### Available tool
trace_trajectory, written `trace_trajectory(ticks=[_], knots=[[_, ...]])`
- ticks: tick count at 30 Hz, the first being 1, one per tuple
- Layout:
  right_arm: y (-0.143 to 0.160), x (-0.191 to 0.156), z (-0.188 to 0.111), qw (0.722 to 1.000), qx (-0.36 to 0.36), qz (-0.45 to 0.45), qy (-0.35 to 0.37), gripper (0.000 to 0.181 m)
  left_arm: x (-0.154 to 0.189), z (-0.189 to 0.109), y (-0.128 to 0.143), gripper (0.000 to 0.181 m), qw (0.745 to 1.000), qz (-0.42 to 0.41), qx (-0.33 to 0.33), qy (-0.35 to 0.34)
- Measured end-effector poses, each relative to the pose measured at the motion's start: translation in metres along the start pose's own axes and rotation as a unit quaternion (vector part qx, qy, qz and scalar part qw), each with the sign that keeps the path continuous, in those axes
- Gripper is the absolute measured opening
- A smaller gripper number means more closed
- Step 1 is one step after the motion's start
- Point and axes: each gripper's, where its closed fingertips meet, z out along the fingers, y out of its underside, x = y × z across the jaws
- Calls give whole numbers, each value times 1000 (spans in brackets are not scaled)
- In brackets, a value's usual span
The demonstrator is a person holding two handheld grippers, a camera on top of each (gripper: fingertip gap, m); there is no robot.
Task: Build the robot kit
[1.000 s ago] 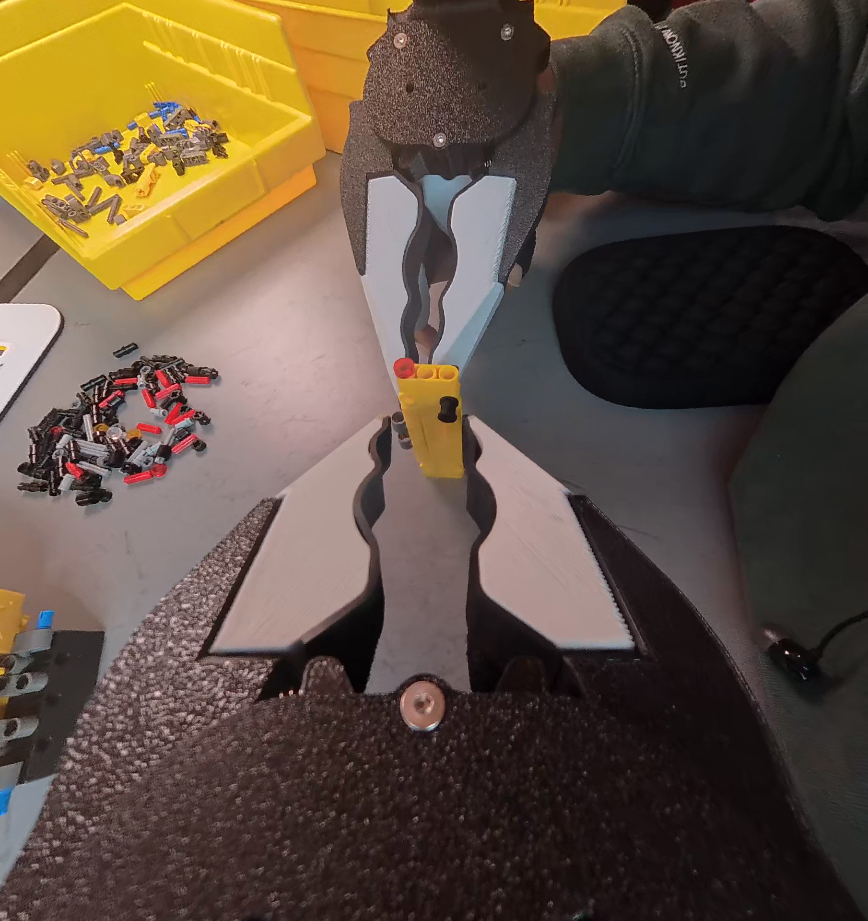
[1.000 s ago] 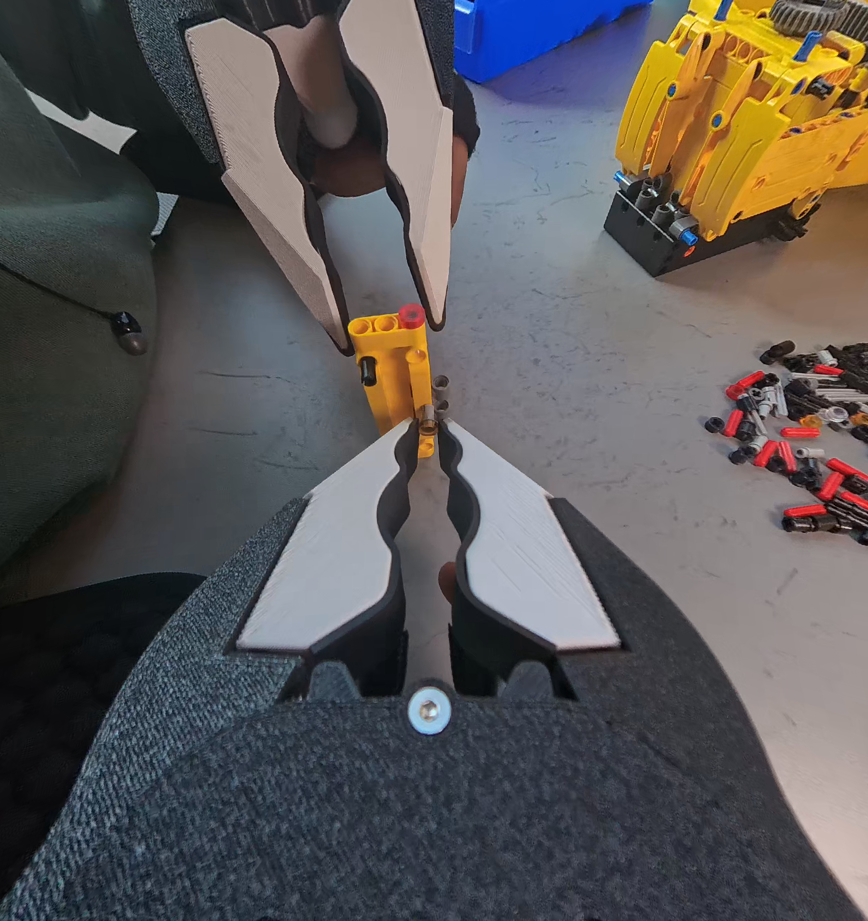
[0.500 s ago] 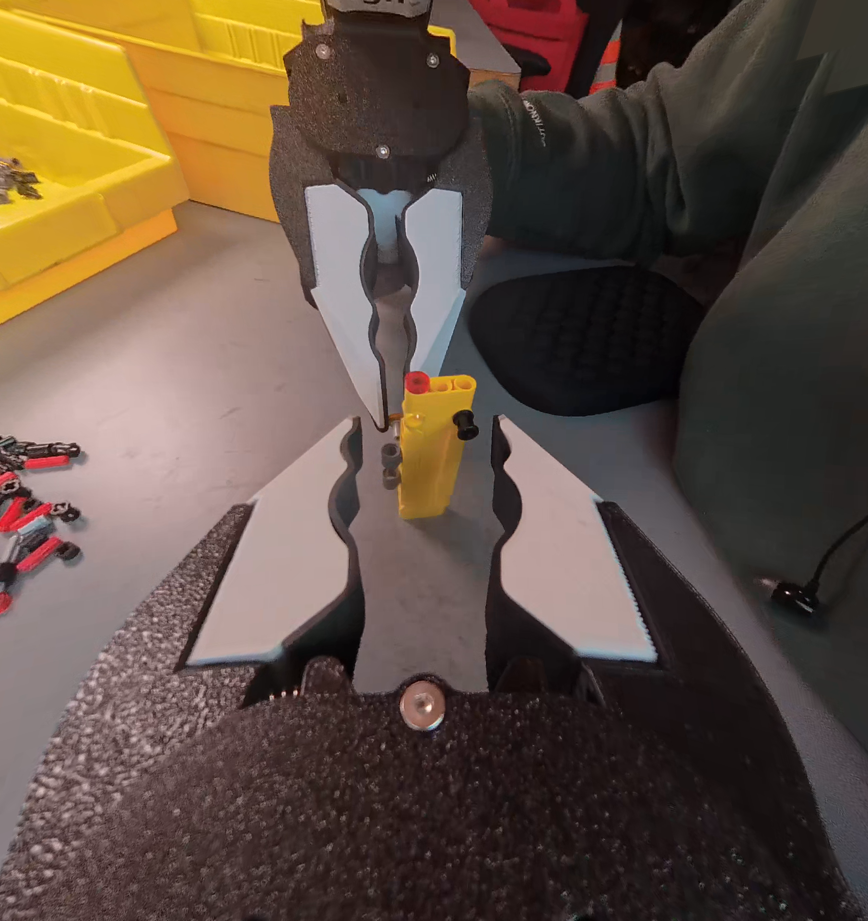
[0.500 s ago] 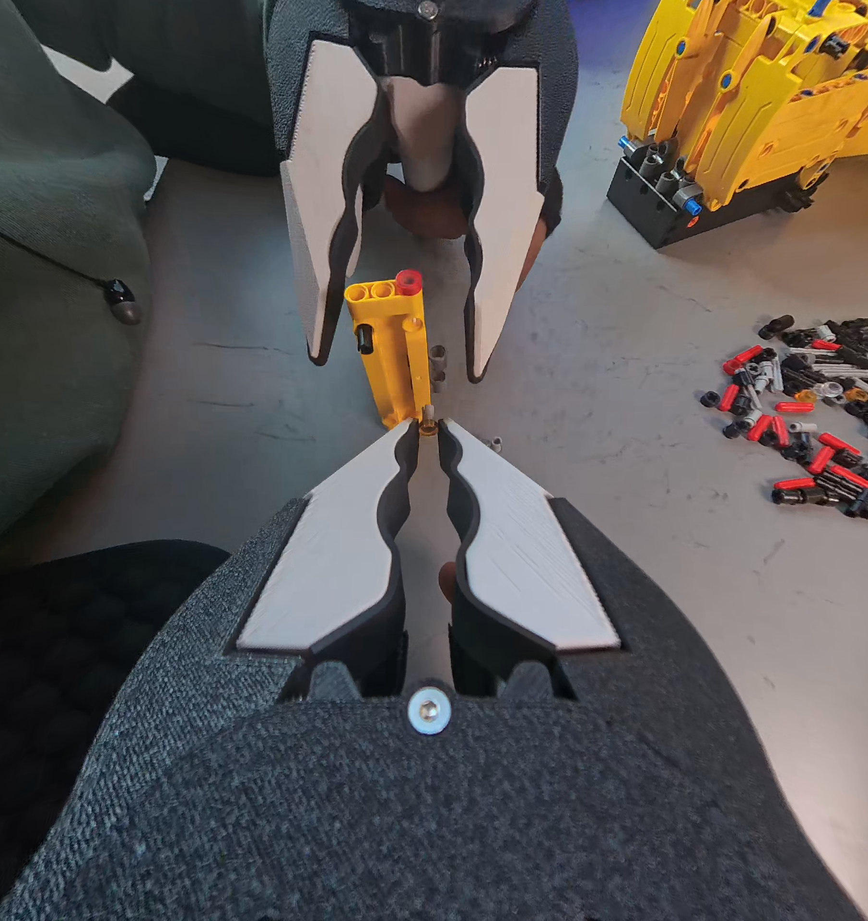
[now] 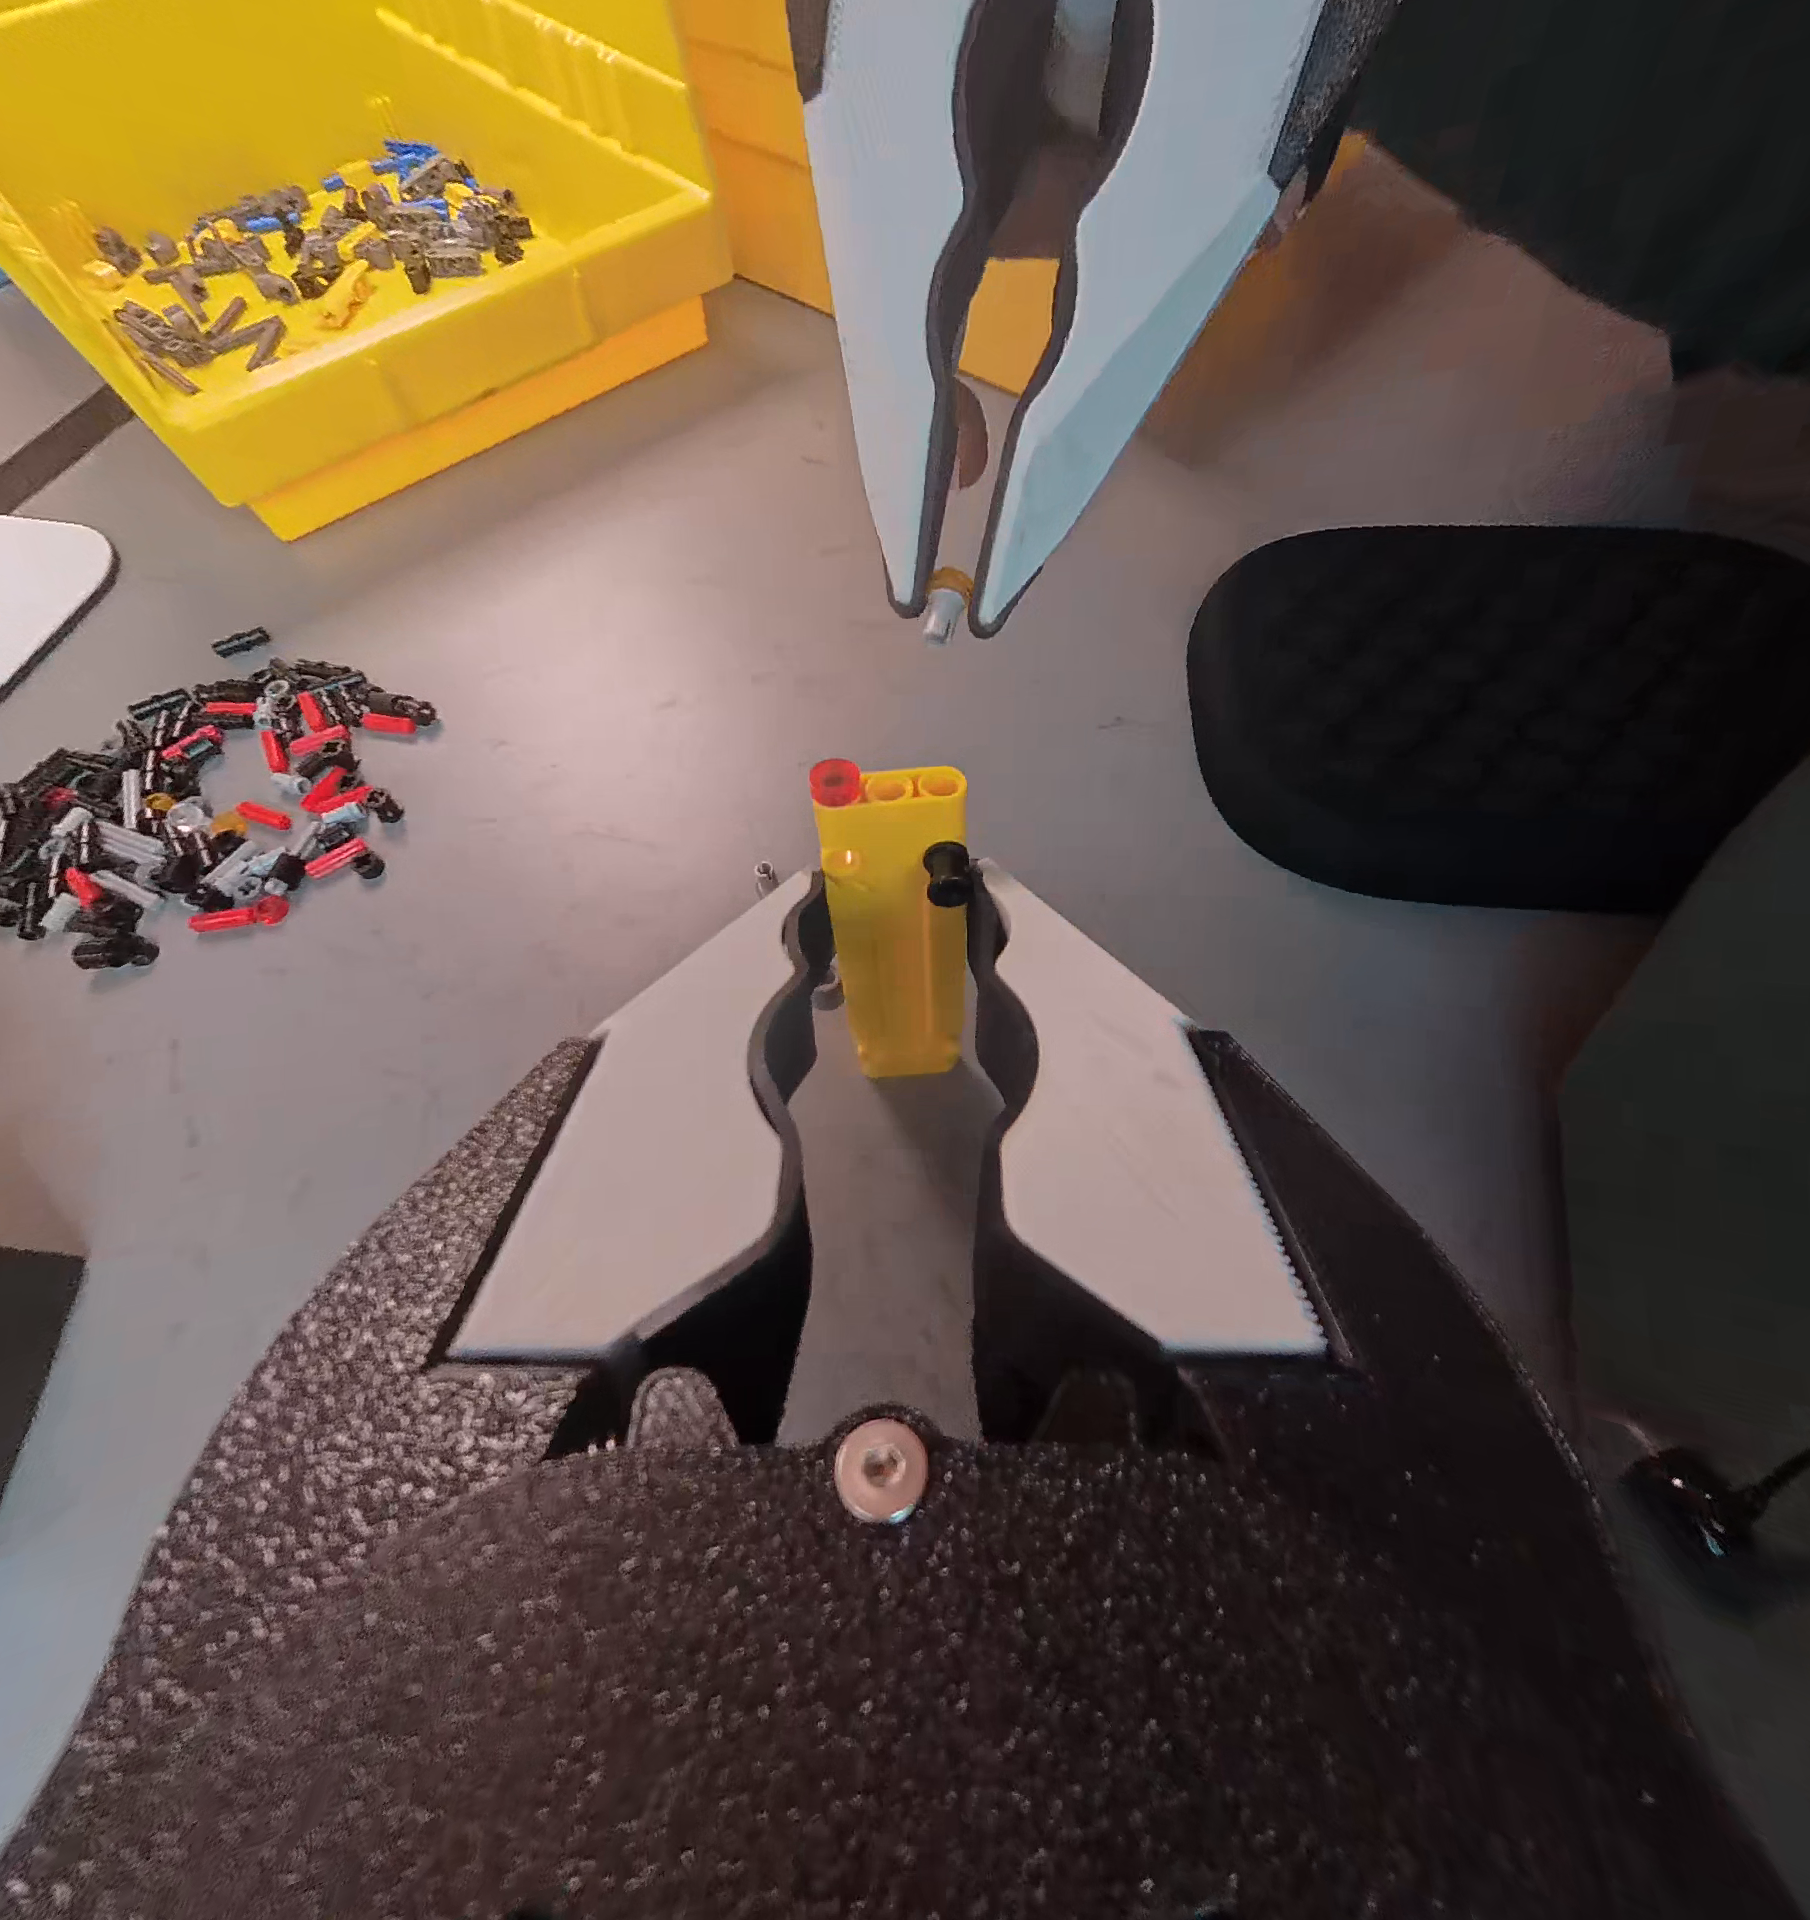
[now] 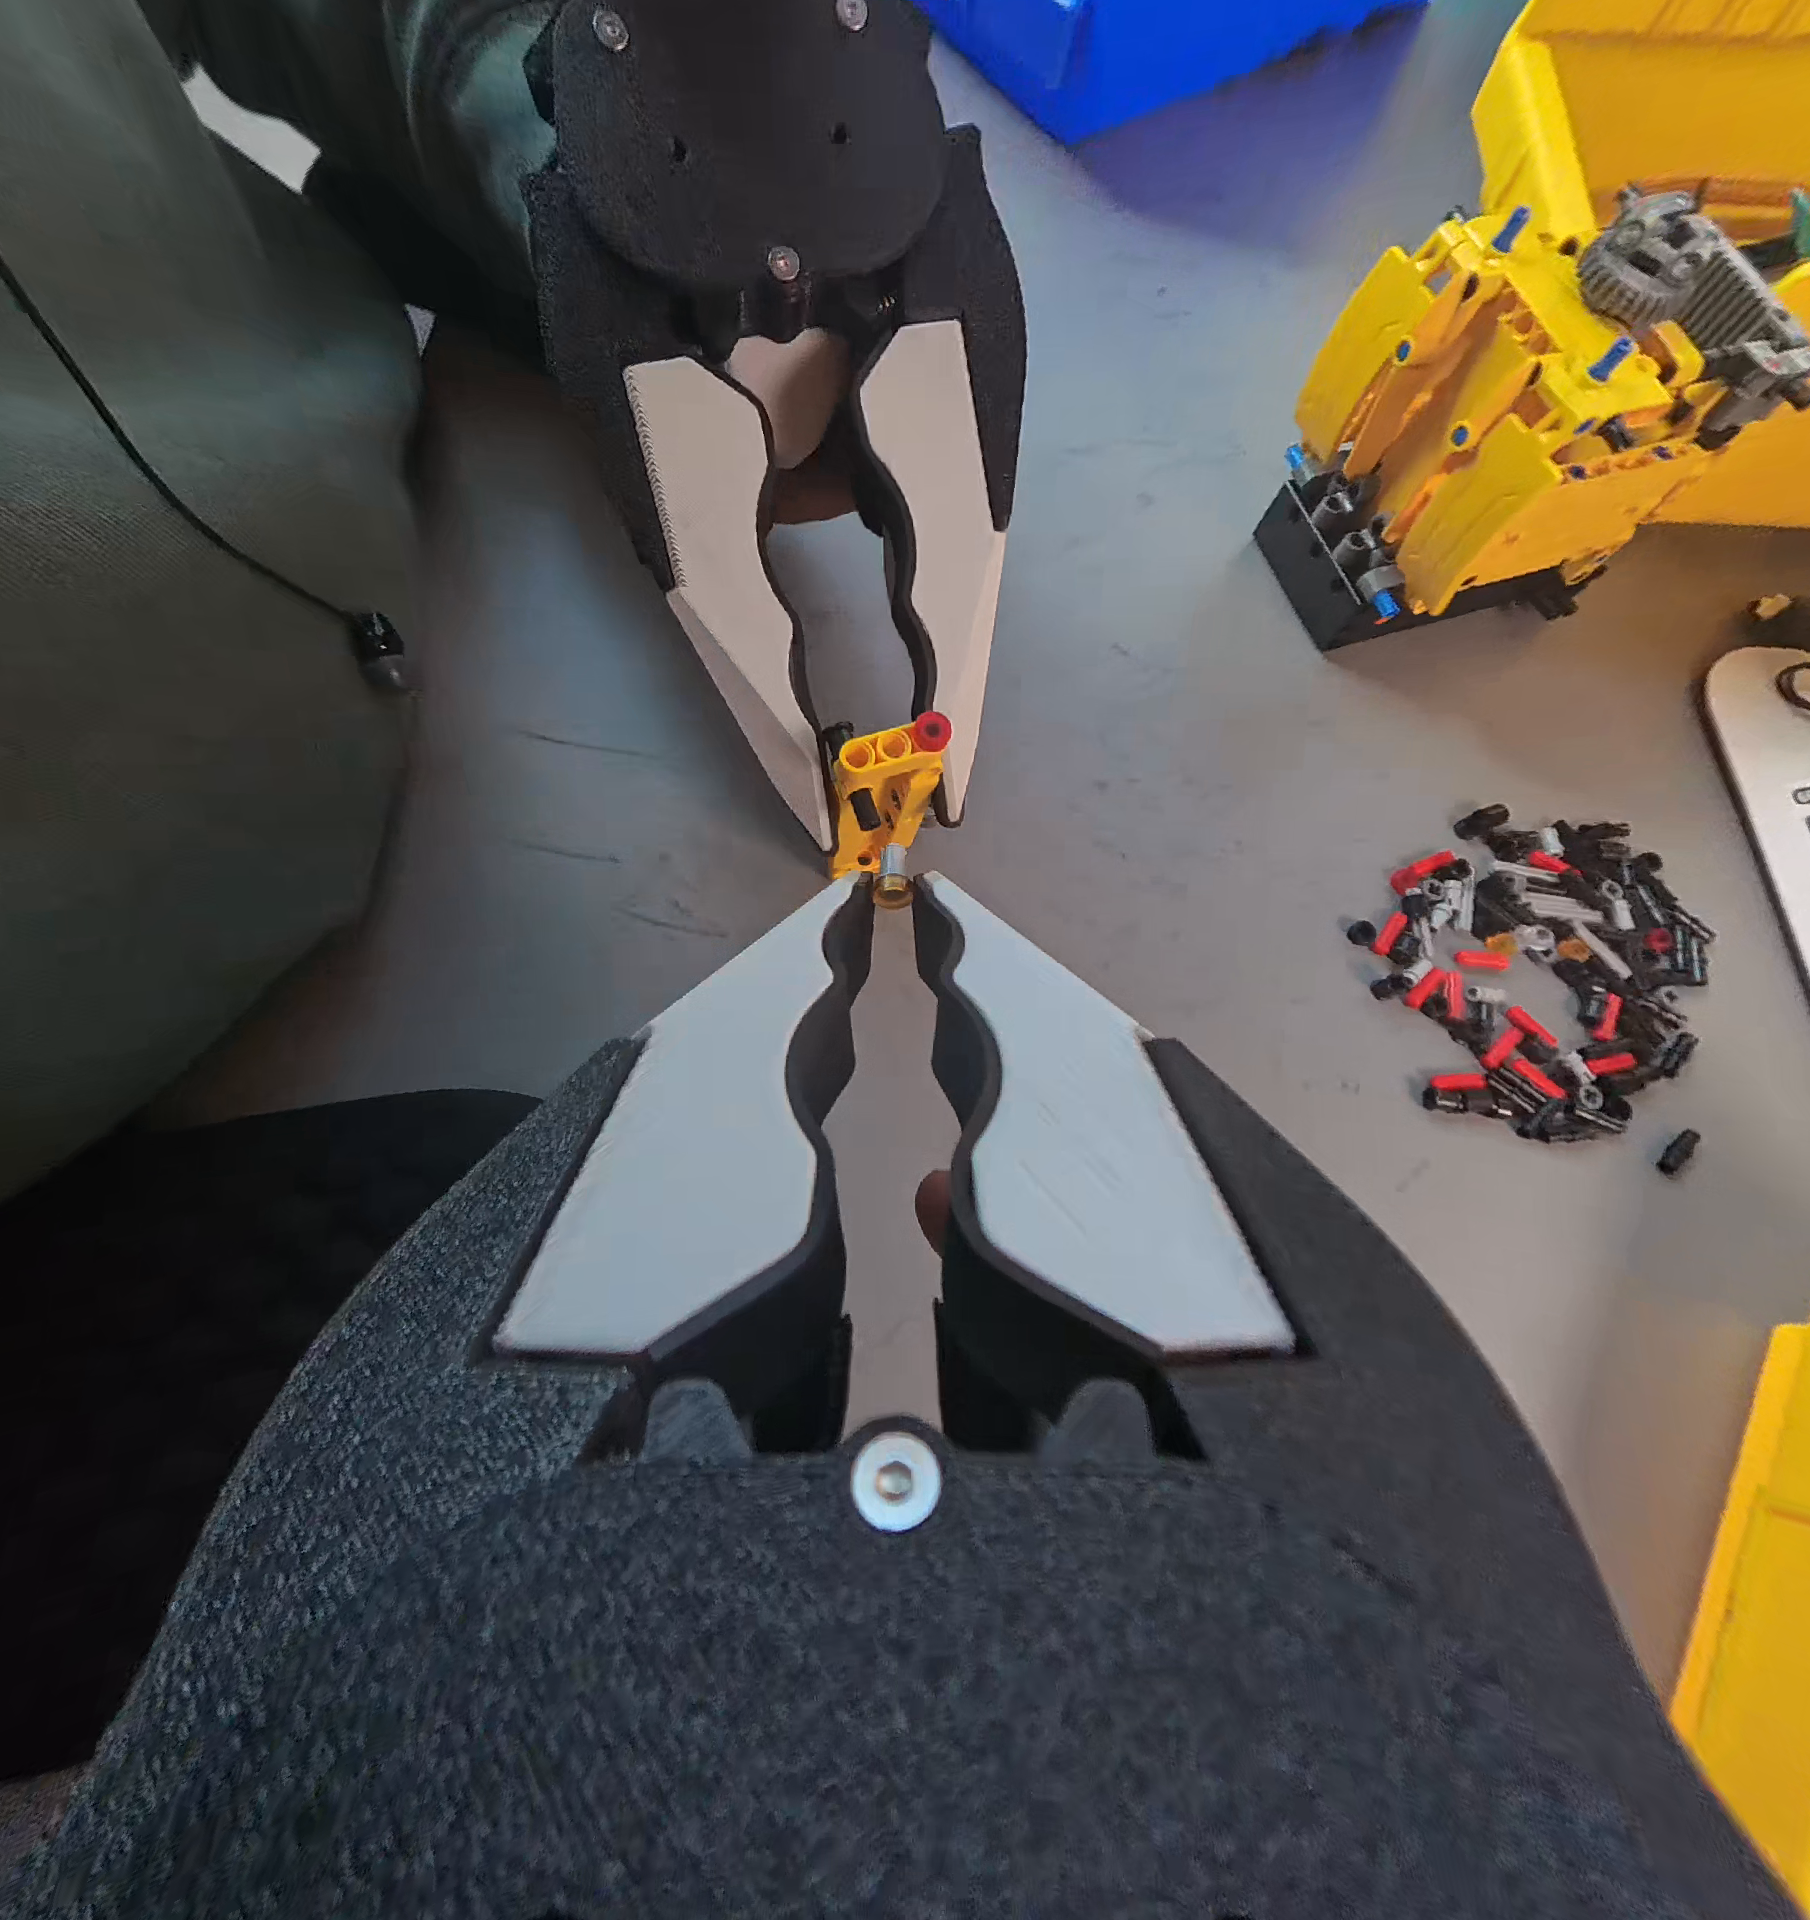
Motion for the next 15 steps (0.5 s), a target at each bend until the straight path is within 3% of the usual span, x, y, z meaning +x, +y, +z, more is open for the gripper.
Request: trace_trajectory(ticks=[10,15], knots=[[-27,0,23,974,-200,-89,-60,7,1,-11,5,27,999,-40,18,25],[-32,-1,32,952,-272,-127,-67,7,4,-15,9,36,998,-49,11,45]])
